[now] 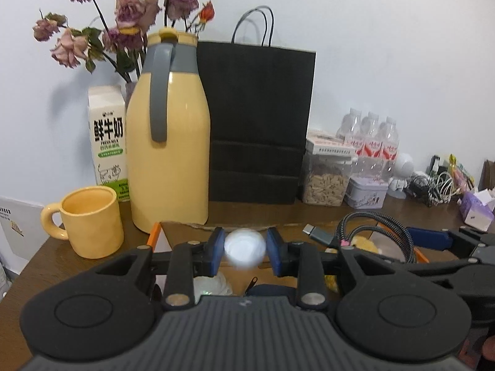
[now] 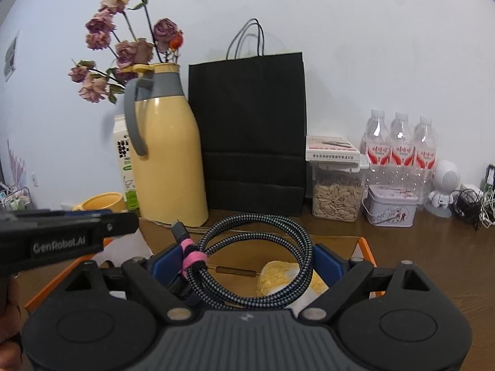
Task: Organize objects
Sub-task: 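Carry the braided cable and white cap into the box and release both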
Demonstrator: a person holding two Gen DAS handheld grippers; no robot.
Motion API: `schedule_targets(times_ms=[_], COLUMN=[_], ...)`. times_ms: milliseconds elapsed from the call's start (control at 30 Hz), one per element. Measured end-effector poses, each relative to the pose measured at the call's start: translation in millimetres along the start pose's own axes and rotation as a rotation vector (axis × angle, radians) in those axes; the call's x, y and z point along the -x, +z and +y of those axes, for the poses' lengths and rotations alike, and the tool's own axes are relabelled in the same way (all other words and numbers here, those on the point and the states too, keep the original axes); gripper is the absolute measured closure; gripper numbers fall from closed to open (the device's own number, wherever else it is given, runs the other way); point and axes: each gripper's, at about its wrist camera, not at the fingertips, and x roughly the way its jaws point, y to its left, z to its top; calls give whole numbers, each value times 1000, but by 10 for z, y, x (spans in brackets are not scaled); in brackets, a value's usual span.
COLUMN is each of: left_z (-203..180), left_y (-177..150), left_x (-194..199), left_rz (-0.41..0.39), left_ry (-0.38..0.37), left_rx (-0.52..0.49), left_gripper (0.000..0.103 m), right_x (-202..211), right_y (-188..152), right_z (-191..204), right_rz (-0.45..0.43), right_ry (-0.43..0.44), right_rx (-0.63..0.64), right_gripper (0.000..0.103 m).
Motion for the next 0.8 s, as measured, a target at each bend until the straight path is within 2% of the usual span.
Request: schedule_targets(times_ms=[67,100,133,267,500,800], left_z=[17,38,69,133,69,25], left_y=[-15,-15,-16,-3,-15,-29], left_x=[-30,-42,-48,-55,-40,127], left_rz=[-1,-6,-13,-10,-7,-44], left_ry=[38,65,86,91,79,75], left_rx=[7,11,20,49,26,26], left_gripper=[24,15,0,0,0,0], right_x=[-29,-37,-42,-22,51,316], right_y=[-15,-20,-24,-35,-35,-97], right_z=[-28,-59,-94,-200,-183,-156], right_rz=[11,10,11,8,-8,-69], right_ry=[-14,-21,-30,-36,-34,-44], right_rx=[-4,-15,-30,-62,-48,-42], right_gripper=[10,5,2,0,0,0])
